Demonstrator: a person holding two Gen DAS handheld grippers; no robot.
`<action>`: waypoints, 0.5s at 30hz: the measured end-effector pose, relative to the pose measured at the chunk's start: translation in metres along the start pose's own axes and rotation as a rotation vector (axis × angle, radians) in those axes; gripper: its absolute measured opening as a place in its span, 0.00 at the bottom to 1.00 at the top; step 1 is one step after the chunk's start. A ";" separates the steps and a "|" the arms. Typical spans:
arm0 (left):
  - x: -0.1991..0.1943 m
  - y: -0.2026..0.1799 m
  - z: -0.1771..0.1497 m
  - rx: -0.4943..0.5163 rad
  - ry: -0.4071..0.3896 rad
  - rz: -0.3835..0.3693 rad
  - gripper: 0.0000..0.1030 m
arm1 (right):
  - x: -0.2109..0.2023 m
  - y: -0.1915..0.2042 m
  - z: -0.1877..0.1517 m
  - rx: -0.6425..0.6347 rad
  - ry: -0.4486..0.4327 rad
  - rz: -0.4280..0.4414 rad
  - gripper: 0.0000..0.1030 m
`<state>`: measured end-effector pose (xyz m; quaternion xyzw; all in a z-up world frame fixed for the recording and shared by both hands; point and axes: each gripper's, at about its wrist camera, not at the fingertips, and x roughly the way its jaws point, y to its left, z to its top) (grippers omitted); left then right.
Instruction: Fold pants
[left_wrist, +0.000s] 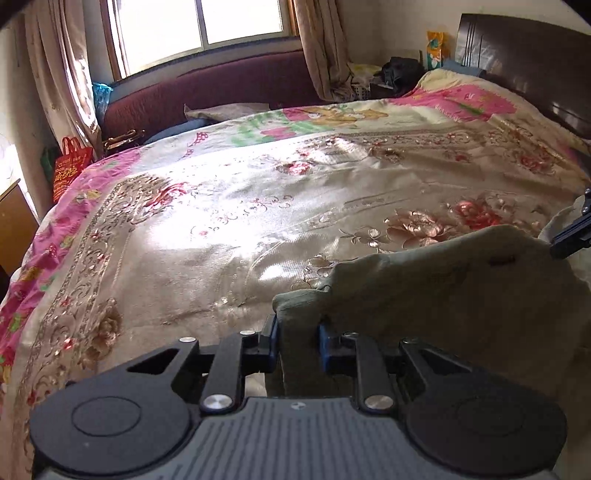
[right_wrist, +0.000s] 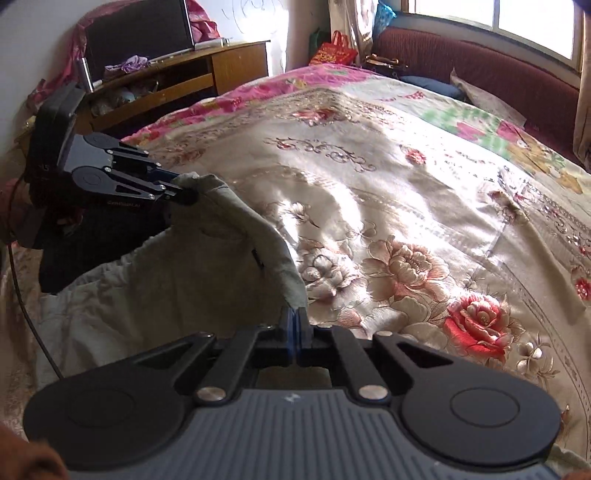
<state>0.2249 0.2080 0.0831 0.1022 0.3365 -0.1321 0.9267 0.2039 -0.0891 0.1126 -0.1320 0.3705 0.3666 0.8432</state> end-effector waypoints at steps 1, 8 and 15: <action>-0.021 0.001 -0.010 -0.011 -0.018 0.005 0.35 | -0.013 0.016 -0.008 -0.023 -0.010 0.013 0.02; -0.098 0.003 -0.113 -0.166 0.048 0.061 0.32 | 0.010 0.122 -0.097 -0.018 0.169 0.204 0.01; -0.103 -0.009 -0.164 -0.240 0.094 0.045 0.26 | 0.023 0.158 -0.117 -0.132 0.233 0.128 0.04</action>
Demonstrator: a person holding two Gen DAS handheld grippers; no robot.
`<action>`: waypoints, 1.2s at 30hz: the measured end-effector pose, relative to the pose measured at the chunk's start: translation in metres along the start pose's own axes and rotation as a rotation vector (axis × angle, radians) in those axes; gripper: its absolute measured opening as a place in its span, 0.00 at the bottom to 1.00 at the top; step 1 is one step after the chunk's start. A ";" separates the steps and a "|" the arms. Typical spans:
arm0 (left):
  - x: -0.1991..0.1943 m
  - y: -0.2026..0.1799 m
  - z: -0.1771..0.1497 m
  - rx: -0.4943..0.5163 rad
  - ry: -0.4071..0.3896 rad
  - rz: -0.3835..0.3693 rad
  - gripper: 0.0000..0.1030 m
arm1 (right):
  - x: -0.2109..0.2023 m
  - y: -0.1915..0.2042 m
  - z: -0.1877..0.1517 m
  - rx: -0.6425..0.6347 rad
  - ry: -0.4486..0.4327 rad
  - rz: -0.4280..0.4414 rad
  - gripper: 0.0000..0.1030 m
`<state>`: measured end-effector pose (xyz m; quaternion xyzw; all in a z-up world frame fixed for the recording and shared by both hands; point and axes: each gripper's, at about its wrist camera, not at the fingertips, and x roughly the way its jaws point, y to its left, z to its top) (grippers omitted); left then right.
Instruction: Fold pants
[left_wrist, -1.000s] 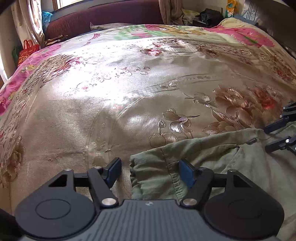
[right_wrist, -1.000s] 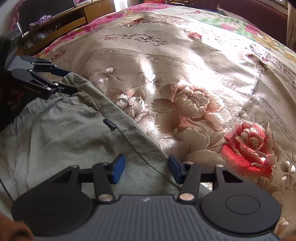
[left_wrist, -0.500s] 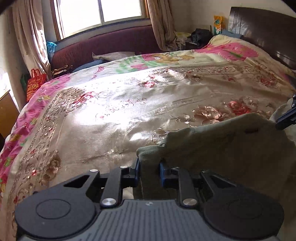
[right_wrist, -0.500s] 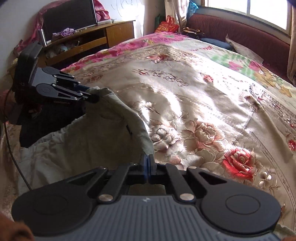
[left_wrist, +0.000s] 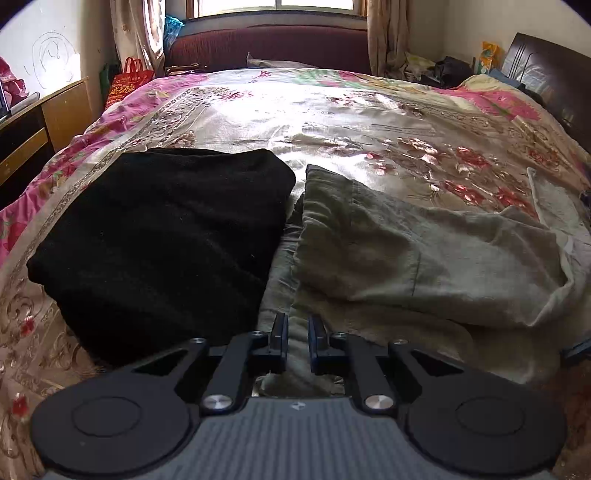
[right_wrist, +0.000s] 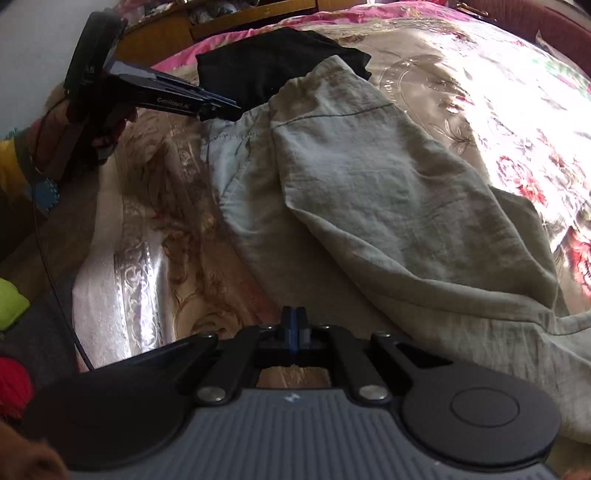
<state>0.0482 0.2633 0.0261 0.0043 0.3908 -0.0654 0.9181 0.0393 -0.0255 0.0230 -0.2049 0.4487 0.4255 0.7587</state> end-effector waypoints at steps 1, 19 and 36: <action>-0.001 -0.001 0.001 -0.001 -0.018 -0.007 0.26 | -0.003 0.000 0.005 -0.011 -0.020 -0.029 0.07; 0.052 -0.021 0.028 0.152 0.023 0.001 0.37 | 0.030 -0.001 0.035 -0.145 -0.067 -0.102 0.05; -0.019 0.005 -0.019 0.072 0.041 0.089 0.23 | 0.026 0.044 0.022 -0.126 -0.057 0.020 0.05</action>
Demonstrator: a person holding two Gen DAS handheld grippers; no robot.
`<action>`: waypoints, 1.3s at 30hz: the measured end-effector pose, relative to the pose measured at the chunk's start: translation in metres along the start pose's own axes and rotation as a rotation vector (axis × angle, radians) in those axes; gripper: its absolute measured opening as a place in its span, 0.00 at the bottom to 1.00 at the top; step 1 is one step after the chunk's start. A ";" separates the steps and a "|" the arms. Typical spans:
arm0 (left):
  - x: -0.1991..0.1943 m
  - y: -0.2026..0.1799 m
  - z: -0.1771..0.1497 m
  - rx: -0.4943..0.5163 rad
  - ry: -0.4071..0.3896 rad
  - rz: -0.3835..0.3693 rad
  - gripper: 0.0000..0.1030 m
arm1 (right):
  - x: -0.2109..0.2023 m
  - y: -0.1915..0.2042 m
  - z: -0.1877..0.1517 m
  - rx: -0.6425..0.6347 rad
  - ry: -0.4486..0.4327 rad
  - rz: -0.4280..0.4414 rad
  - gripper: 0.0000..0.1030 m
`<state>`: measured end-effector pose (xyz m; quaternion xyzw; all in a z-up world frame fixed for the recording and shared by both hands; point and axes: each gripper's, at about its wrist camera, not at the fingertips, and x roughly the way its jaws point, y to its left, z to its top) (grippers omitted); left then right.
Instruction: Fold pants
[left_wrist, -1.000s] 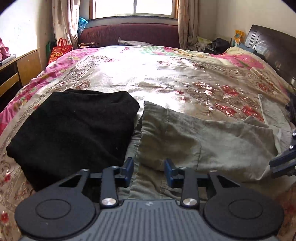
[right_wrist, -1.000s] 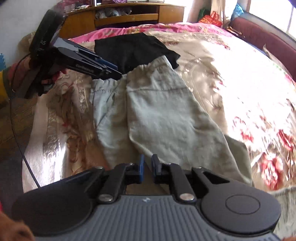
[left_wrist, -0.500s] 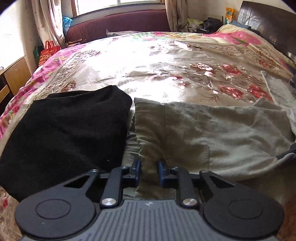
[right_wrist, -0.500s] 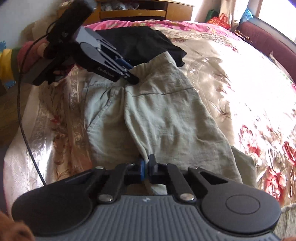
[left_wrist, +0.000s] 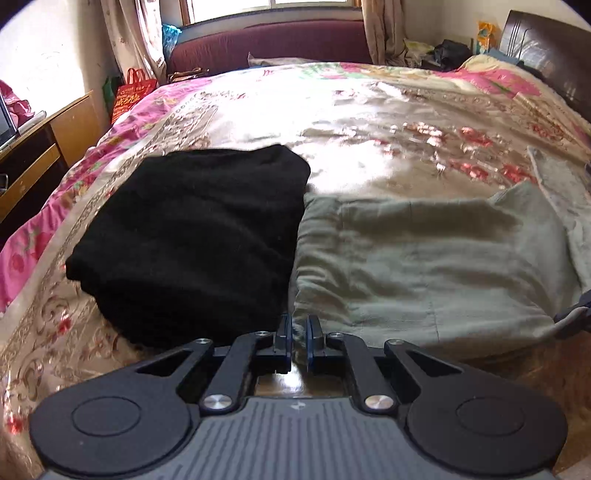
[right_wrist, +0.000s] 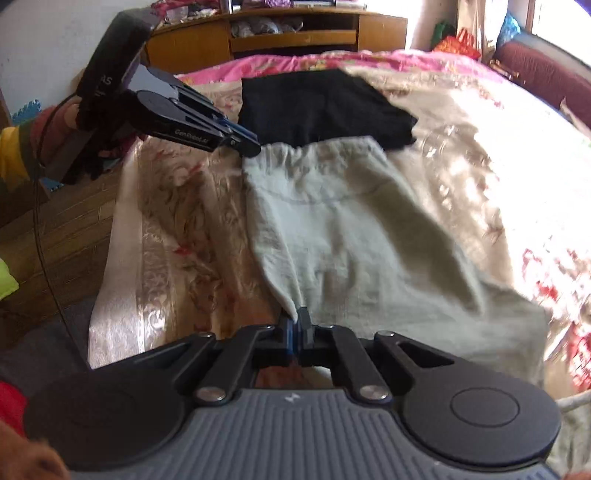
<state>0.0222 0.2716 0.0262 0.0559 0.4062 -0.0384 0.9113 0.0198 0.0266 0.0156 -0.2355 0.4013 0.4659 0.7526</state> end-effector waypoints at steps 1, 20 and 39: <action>0.003 0.001 -0.002 -0.015 0.007 0.003 0.23 | 0.005 0.003 -0.002 -0.014 0.007 -0.012 0.05; -0.013 -0.057 0.018 0.164 0.004 0.073 0.24 | -0.062 -0.070 -0.028 0.323 -0.144 -0.118 0.24; 0.044 -0.272 0.077 0.350 -0.061 -0.462 0.38 | -0.041 -0.373 -0.096 1.135 -0.047 -0.684 0.37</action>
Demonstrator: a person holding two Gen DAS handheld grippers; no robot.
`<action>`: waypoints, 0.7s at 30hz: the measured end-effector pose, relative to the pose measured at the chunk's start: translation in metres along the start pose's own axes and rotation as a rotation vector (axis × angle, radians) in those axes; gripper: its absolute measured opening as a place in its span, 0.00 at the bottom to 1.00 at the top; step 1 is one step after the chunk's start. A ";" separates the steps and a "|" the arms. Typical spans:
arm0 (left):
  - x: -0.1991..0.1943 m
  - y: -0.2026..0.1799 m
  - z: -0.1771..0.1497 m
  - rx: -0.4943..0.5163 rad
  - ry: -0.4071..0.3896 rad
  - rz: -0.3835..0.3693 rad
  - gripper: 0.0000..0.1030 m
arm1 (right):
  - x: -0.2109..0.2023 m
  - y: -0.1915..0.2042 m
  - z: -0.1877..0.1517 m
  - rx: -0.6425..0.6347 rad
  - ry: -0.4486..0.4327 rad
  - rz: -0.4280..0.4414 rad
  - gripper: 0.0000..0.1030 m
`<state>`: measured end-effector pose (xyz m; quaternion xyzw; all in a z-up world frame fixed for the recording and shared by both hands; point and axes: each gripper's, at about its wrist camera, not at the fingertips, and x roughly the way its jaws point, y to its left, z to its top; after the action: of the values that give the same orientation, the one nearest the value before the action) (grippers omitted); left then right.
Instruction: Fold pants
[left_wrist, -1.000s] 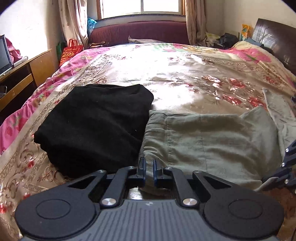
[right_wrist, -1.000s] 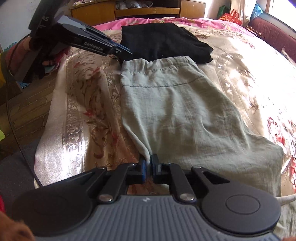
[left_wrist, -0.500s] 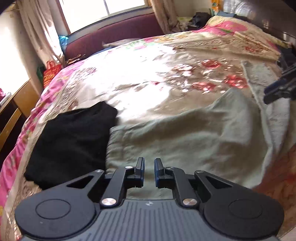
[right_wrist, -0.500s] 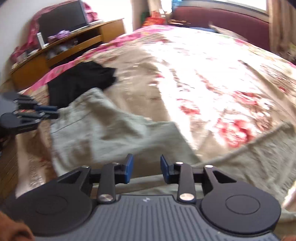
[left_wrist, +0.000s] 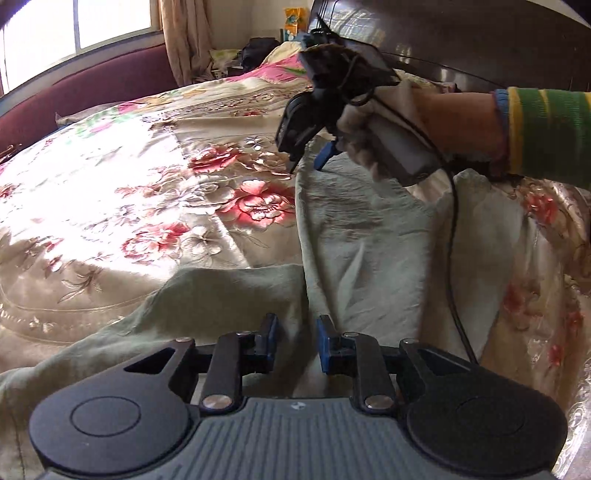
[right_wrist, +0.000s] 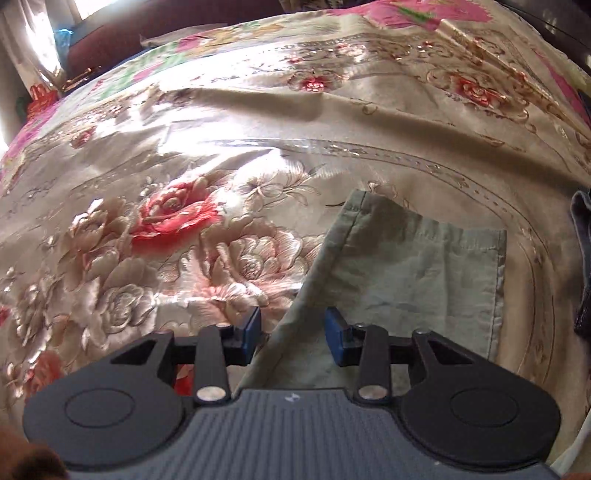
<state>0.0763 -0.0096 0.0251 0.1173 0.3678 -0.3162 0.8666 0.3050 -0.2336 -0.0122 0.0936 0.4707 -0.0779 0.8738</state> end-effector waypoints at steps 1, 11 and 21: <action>0.001 -0.002 -0.002 0.004 0.001 -0.008 0.39 | 0.004 0.000 0.001 -0.011 -0.012 -0.020 0.36; 0.001 -0.015 0.004 0.046 -0.017 0.025 0.42 | -0.032 -0.057 -0.001 0.128 -0.037 0.110 0.01; -0.002 -0.052 0.020 0.140 -0.049 -0.003 0.44 | -0.185 -0.172 -0.054 0.347 -0.262 0.330 0.01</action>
<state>0.0540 -0.0579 0.0420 0.1693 0.3238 -0.3451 0.8645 0.1217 -0.3783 0.0981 0.3065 0.3118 -0.0254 0.8990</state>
